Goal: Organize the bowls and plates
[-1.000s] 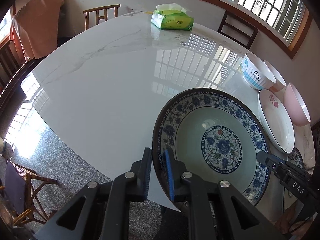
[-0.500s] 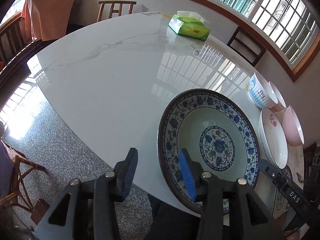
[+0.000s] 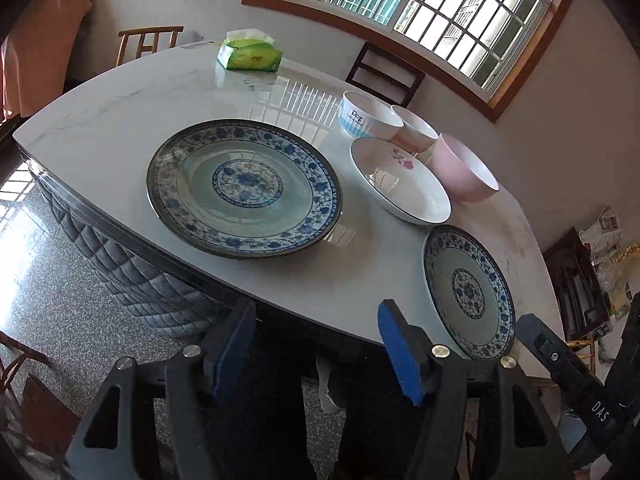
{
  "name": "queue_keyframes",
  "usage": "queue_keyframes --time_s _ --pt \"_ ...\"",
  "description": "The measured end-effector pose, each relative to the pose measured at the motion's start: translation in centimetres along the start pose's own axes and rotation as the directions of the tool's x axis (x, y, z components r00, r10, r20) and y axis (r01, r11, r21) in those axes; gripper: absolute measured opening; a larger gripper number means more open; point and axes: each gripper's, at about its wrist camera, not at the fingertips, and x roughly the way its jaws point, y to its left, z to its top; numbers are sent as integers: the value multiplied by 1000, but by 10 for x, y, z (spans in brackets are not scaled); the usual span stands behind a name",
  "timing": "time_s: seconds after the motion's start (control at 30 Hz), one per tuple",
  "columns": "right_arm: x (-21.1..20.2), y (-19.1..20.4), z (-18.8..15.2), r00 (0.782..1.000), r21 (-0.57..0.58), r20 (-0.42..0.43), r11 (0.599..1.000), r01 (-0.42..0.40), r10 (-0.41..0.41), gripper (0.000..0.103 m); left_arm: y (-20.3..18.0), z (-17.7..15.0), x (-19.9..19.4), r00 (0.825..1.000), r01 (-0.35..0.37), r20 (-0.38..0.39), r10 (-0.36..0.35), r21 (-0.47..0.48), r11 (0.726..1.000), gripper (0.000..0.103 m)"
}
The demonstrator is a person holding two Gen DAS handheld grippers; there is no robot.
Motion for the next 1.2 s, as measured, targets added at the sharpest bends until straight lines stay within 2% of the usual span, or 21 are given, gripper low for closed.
queue_keyframes --time_s 0.07,0.13,0.2,0.23,0.27,0.33,0.4,0.43,0.5,0.53,0.6,0.63,0.7,0.77,0.8,0.87,0.93,1.07,1.13,1.2 --pt "-11 -8 -11 1000 27 -22 999 -19 19 92 -14 -6 -5 1000 9 2 -9 19 1000 65" --pt "-15 -16 -17 999 35 -48 999 3 -1 94 -28 -10 -12 998 63 12 -64 54 997 66" --pt "-23 -24 -17 999 48 -35 999 10 -9 96 -43 -12 -16 996 86 15 -88 113 990 71" --pt "-29 -27 -17 1000 60 -12 998 -5 5 101 -52 -13 -16 995 94 10 -97 146 985 71" --pt "-35 -31 -19 999 73 14 997 -39 38 103 -61 -12 -13 995 100 -6 -100 180 979 71" --pt "-42 -43 -22 986 125 55 979 -163 157 103 -78 -8 1 995 94 -48 -85 248 964 71" --pt "-40 -60 -24 971 196 53 952 -237 231 103 -90 -2 21 993 91 -100 -65 272 958 71" --pt "-35 -70 -21 974 226 24 948 -223 224 103 -93 1 30 989 112 -122 -82 263 958 71" --pt "-18 -92 -11 984 264 -71 955 -137 161 103 -96 5 47 982 137 -163 -98 243 960 71" --pt "-8 -105 -7 979 289 -113 948 -131 169 103 -97 7 54 978 152 -179 -109 244 958 71" --pt "1 -131 0 975 340 -125 931 -130 182 102 -97 15 67 976 148 -195 -102 240 959 71" --pt "2 -142 4 982 345 -109 932 -109 155 102 -97 18 73 972 160 -208 -112 234 959 71" --pt "13 -154 14 982 301 -143 950 -79 126 99 -97 24 86 960 187 -244 -134 209 960 71" --pt "26 -165 21 974 296 -158 949 -107 159 85 -98 27 98 948 212 -275 -157 185 959 71" --pt "35 -170 22 968 306 -180 945 -116 177 82 -98 28 103 950 188 -282 -132 183 965 71" --pt "51 -181 20 952 340 -217 931 -134 217 66 -95 30 110 953 163 -281 -112 165 973 71" --pt "62 -189 19 943 366 -225 918 -150 244 65 -94 31 117 949 151 -299 -102 144 978 71" --pt "71 -193 22 942 372 -222 915 -157 253 65 -85 30 131 930 166 -343 -134 67 984 70" --pt "77 -197 23 933 384 -238 909 -164 269 65 -84 29 136 929 159 -346 -133 47 986 70" --pt "81 -199 22 926 393 -239 901 -182 291 63 -86 30 137 927 159 -350 -135 43 986 65"
